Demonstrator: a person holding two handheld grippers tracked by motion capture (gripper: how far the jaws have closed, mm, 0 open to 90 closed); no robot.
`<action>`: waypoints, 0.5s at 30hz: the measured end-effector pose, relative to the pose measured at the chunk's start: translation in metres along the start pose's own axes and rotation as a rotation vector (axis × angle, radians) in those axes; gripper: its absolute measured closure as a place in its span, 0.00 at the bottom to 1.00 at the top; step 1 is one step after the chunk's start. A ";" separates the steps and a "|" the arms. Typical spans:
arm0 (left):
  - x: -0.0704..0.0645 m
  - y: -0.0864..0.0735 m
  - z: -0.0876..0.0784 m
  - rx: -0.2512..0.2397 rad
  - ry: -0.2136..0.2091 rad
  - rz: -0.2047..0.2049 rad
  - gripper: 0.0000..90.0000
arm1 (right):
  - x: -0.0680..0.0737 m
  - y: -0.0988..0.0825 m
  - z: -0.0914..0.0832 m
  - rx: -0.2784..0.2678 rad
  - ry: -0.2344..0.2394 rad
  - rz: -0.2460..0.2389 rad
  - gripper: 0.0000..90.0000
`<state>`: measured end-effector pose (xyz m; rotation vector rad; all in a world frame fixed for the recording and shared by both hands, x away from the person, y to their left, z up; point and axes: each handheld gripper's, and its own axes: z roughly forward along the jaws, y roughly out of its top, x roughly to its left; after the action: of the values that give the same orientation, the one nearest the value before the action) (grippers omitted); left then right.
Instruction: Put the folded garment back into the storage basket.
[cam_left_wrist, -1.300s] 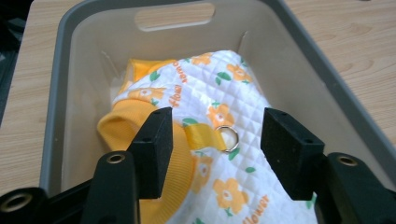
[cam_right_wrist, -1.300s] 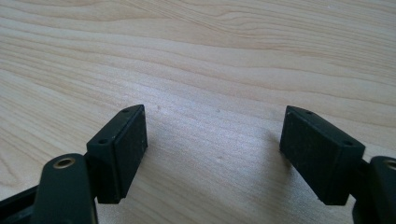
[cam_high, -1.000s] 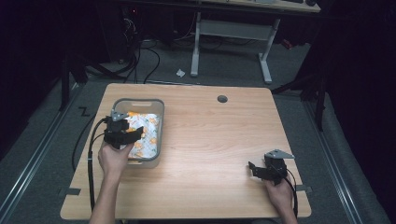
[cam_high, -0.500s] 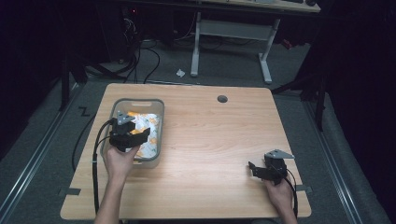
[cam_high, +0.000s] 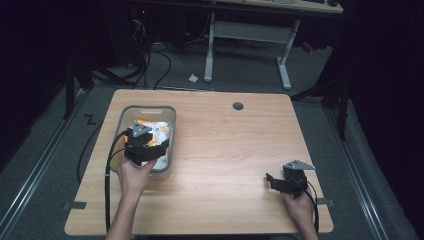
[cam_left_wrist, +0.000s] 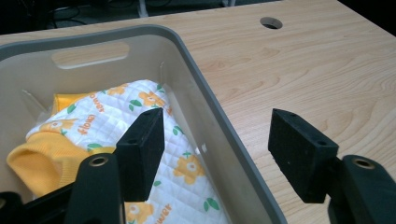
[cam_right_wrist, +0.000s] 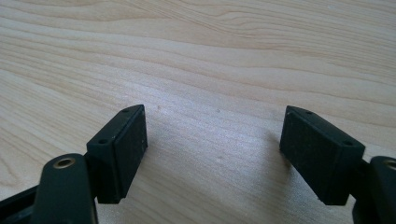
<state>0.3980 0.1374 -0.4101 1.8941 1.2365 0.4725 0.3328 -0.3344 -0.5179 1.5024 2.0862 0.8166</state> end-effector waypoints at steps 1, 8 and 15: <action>-0.002 0.000 -0.001 -0.004 -0.003 -0.003 0.40 | 0.000 0.000 0.000 0.000 0.000 0.001 0.26; -0.009 0.001 0.001 -0.001 -0.021 0.011 0.40 | 0.000 0.000 0.000 0.000 0.000 0.000 0.26; -0.018 0.000 0.003 -0.002 -0.039 0.021 0.39 | 0.000 0.000 0.000 0.000 0.000 0.000 0.26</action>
<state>0.3915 0.1201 -0.4095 1.9078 1.1916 0.4456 0.3327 -0.3344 -0.5179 1.5030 2.0861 0.8165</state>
